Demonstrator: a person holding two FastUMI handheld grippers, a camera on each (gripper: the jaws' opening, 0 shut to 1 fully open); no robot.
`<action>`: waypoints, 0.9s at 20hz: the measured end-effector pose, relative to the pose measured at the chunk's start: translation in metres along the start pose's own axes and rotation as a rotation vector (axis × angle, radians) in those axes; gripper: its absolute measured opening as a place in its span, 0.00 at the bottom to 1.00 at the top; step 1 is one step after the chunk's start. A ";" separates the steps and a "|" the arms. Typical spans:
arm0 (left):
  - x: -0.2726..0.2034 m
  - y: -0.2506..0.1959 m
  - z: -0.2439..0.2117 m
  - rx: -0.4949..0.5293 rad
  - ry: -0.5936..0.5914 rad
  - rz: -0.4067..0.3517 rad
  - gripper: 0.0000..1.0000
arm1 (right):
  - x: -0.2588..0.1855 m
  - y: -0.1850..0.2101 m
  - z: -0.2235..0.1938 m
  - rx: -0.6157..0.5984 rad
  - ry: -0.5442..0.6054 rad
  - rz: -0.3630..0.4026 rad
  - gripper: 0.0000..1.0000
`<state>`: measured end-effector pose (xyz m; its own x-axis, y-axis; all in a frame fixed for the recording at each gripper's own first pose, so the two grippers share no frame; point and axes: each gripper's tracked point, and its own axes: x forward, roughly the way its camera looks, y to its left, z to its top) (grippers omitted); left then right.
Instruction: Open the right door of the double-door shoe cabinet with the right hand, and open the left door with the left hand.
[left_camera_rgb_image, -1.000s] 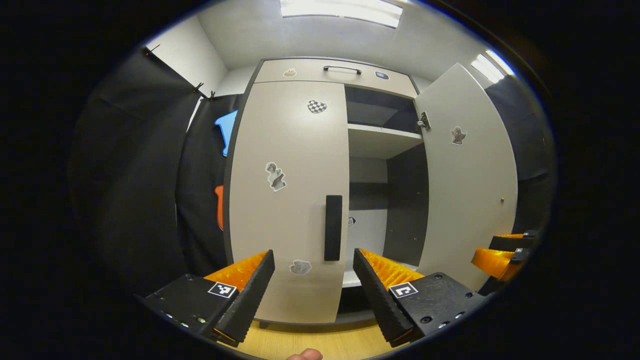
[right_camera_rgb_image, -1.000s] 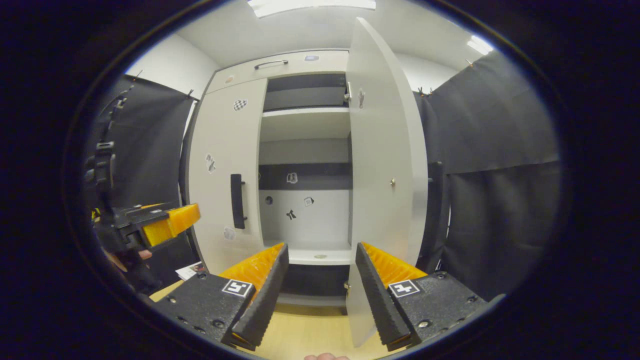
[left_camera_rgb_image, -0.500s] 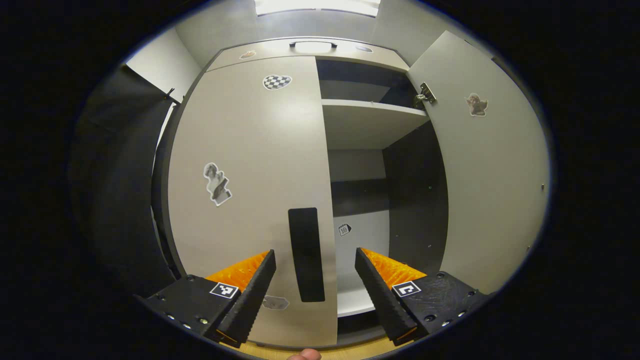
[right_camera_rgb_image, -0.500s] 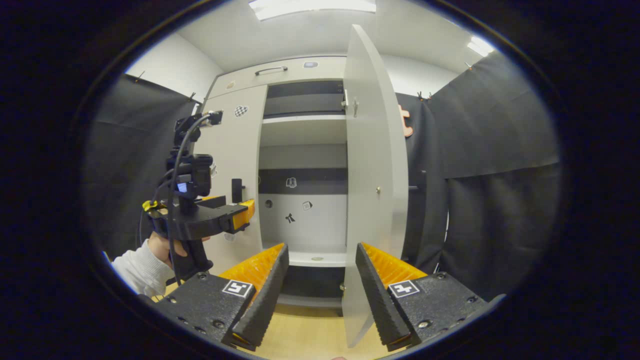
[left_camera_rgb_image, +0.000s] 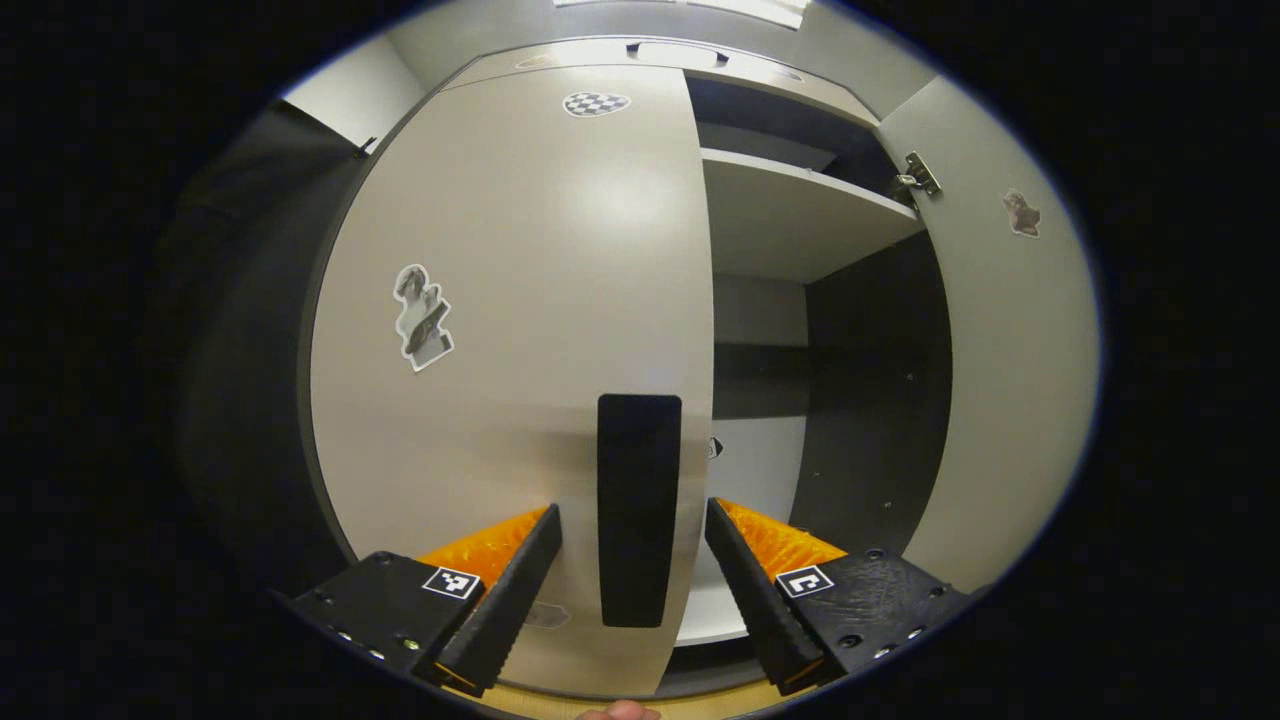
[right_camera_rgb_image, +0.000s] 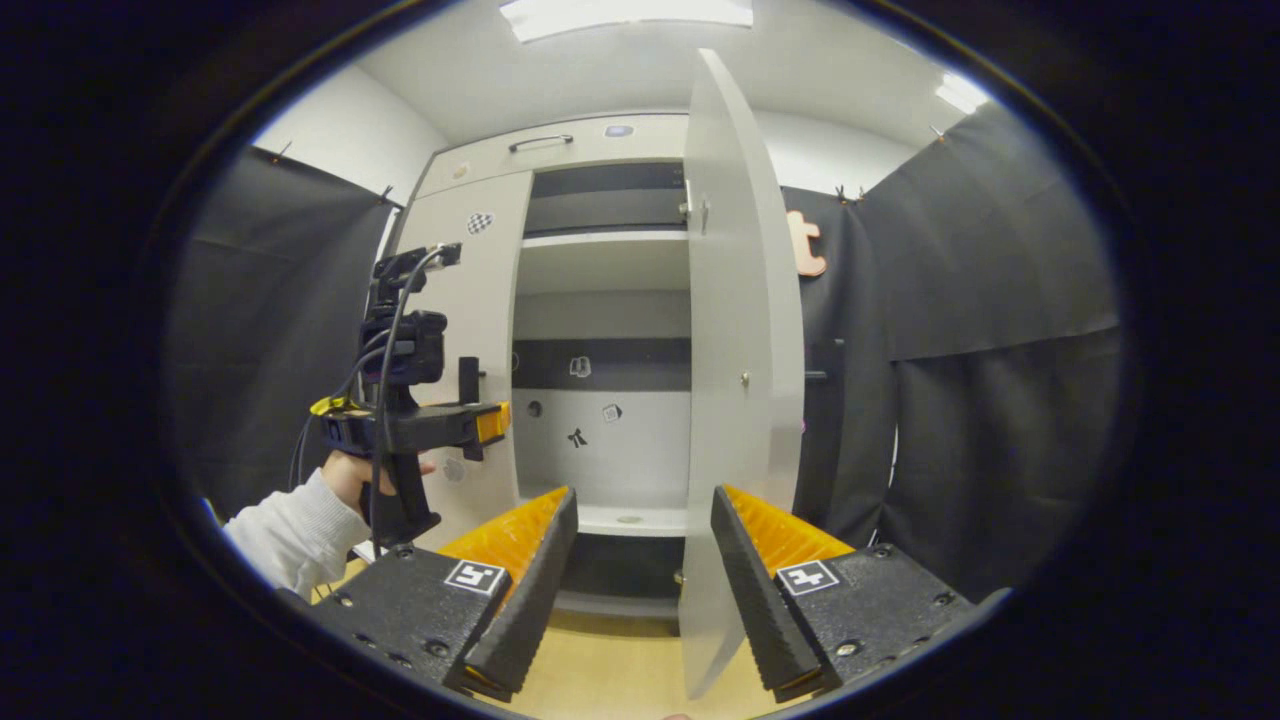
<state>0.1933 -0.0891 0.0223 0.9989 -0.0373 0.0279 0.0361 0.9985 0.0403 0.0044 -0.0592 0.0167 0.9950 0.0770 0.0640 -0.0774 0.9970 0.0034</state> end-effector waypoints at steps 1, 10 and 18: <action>0.001 0.002 -0.001 0.003 -0.001 0.009 0.92 | 0.002 0.001 0.000 -0.001 0.000 0.002 0.84; 0.002 0.000 -0.004 0.069 0.004 0.019 0.87 | 0.009 0.002 -0.001 -0.002 0.000 0.012 0.84; 0.000 -0.001 -0.009 0.046 0.019 0.009 0.29 | 0.011 0.003 -0.008 0.011 0.018 0.010 0.84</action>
<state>0.1939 -0.0899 0.0136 0.9996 -0.0275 0.0091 0.0266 0.9959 0.0865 0.0152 -0.0555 0.0090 0.9951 0.0872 0.0459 -0.0879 0.9960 0.0134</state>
